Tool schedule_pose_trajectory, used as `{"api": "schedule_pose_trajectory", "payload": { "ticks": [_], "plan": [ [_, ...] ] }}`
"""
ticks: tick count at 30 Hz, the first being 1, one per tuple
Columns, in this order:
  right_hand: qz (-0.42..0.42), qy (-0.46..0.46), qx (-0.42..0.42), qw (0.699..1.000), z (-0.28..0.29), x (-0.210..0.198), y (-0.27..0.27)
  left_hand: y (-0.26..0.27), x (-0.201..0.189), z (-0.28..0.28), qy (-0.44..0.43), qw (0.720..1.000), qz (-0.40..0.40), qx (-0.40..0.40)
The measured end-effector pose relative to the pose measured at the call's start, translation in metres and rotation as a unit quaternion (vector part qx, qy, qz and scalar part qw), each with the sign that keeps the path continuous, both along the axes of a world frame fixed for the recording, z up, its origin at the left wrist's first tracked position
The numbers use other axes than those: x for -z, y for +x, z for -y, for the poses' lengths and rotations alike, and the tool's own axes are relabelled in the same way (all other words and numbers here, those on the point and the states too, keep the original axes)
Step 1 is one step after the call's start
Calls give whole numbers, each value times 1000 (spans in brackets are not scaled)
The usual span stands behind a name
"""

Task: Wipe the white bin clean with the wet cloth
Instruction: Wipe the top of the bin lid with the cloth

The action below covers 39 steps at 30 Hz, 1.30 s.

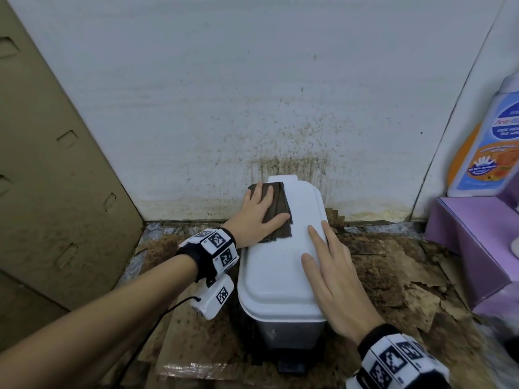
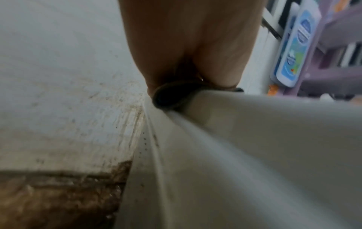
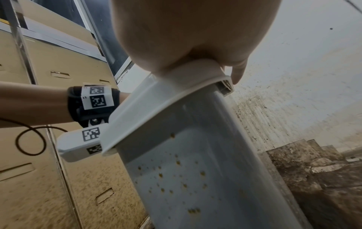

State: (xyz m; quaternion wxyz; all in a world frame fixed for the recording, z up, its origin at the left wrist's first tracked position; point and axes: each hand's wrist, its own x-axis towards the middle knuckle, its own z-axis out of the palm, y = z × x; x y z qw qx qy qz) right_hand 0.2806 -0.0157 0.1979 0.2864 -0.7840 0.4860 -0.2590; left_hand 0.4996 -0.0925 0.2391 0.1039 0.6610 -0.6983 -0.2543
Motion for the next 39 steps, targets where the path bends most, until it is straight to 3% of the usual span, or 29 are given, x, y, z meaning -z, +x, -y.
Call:
{"api": "schedule_pose_trajectory", "payload": {
  "ticks": [21, 29, 39],
  "plan": [
    [-7, -26, 7, 1000, -2, 3, -1, -22, 16, -126, -46, 994, -95, 6],
    [-6, -11, 6, 1000, -1, 2, 1, -16, 13, -106, -29, 996, -85, 16],
    [5, -1, 3, 1000, 0, -1, 1, 10, -4, -22, 9, 997, -75, 23]
  ]
}}
